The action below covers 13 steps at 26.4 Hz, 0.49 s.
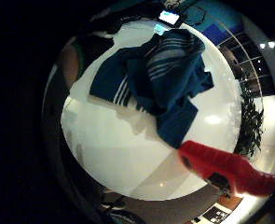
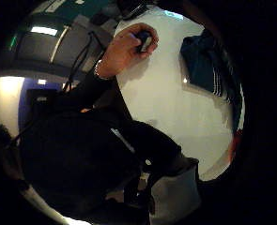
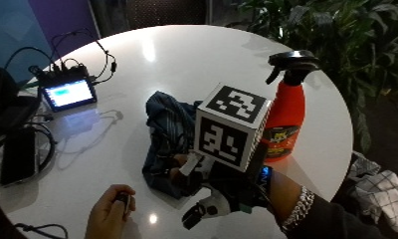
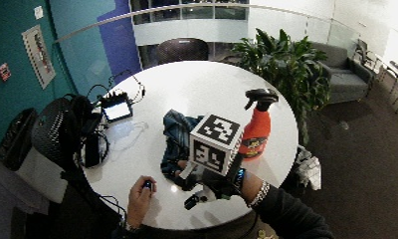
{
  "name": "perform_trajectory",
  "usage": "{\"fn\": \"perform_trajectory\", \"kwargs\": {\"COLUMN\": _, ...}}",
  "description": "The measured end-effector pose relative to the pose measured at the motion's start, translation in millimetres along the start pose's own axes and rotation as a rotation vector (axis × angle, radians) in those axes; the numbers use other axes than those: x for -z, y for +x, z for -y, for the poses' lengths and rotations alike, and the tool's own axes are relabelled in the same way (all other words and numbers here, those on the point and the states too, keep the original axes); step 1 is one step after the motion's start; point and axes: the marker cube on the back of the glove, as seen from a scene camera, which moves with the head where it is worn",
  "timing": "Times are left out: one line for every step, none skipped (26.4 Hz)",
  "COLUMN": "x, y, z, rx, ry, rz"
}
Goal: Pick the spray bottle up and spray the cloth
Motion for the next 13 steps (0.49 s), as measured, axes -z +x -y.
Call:
{"fn": "perform_trajectory", "kwargs": {"x": -0.4, "y": 0.3, "z": 0.1, "rx": -0.001, "ry": -0.001, "rz": -0.001}}
{"fn": "perform_trajectory", "kwargs": {"x": -1.1, "y": 0.7, "z": 0.1, "rx": -0.003, "ry": -0.004, "rz": -0.002}}
{"fn": "perform_trajectory", "kwargs": {"x": -2.1, "y": 1.3, "z": 0.0, "rx": -0.006, "ry": -0.007, "rz": -0.002}}
{"fn": "perform_trajectory", "kwargs": {"x": -3.4, "y": 1.7, "z": -0.5, "rx": -0.010, "ry": -0.010, "rz": -0.002}}
{"fn": "perform_trajectory", "kwargs": {"x": -4.9, "y": 2.0, "z": -1.3, "rx": -0.014, "ry": -0.013, "rz": -0.002}}
{"fn": "perform_trajectory", "kwargs": {"x": -6.4, "y": 2.1, "z": -2.5, "rx": -0.018, "ry": -0.016, "rz": -0.001}}
{"fn": "perform_trajectory", "kwargs": {"x": -7.8, "y": 1.9, "z": -3.8, "rx": -0.022, "ry": -0.017, "rz": -0.001}}
{"fn": "perform_trajectory", "kwargs": {"x": -9.2, "y": 1.7, "z": -5.2, "rx": -0.026, "ry": -0.018, "rz": -0.003}}
{"fn": "perform_trajectory", "kwargs": {"x": -10.2, "y": 1.4, "z": -6.3, "rx": -0.029, "ry": -0.019, "rz": -0.007}}
{"fn": "perform_trajectory", "kwargs": {"x": -10.9, "y": 1.0, "z": -7.1, "rx": -0.032, "ry": -0.018, "rz": -0.012}}
{"fn": "perform_trajectory", "kwargs": {"x": -11.0, "y": 0.7, "z": -7.6, "rx": -0.035, "ry": -0.018, "rz": -0.018}}
{"fn": "perform_trajectory", "kwargs": {"x": -10.7, "y": 0.4, "z": -7.8, "rx": -0.037, "ry": -0.017, "rz": -0.024}}
{"fn": "perform_trajectory", "kwargs": {"x": -9.8, "y": 0.1, "z": -7.7, "rx": -0.039, "ry": -0.016, "rz": -0.029}}
